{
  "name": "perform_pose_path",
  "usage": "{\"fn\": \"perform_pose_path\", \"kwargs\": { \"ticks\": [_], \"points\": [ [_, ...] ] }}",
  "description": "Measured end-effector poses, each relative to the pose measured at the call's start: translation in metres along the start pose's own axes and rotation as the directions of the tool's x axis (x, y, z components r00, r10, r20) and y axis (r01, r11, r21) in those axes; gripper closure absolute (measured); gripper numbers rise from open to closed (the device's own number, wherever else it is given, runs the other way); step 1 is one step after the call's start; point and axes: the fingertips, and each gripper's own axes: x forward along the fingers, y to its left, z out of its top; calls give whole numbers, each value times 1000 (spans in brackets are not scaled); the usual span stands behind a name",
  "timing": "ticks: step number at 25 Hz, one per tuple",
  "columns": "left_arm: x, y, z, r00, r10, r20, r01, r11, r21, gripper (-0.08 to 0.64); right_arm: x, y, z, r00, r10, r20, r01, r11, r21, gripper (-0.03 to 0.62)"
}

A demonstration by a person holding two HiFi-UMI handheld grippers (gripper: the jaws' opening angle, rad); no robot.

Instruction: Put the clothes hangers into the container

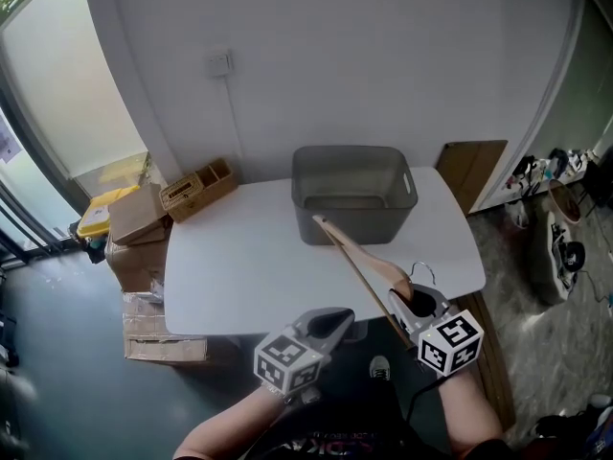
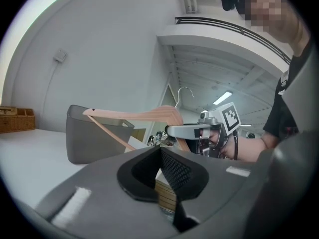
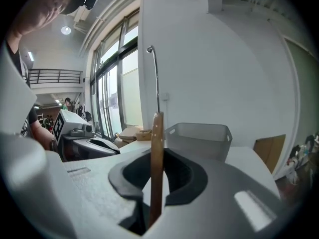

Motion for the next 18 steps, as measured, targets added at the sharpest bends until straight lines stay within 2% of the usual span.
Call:
{"fn": "perform_pose_path", "kwargs": {
  "ticks": [6, 10, 13, 18],
  "points": [
    [26, 6, 12, 1000, 24, 9, -24, 1000, 0, 555, 8, -34, 28, 999, 35, -25, -37, 991, -128, 535],
    [56, 13, 27, 999, 48, 23, -48, 999, 1, 555, 19, -64, 50, 994, 88, -59, -99, 973, -207, 535],
    [82, 22, 43, 996, 77, 44, -77, 997, -1, 555, 32, -90, 68, 988, 125, -97, -147, 947, -285, 535],
    [124, 44, 64, 989, 132, 62, -133, 991, -1, 555, 63, -137, 98, 972, 173, -158, -224, 886, -406, 535]
  ]
}}
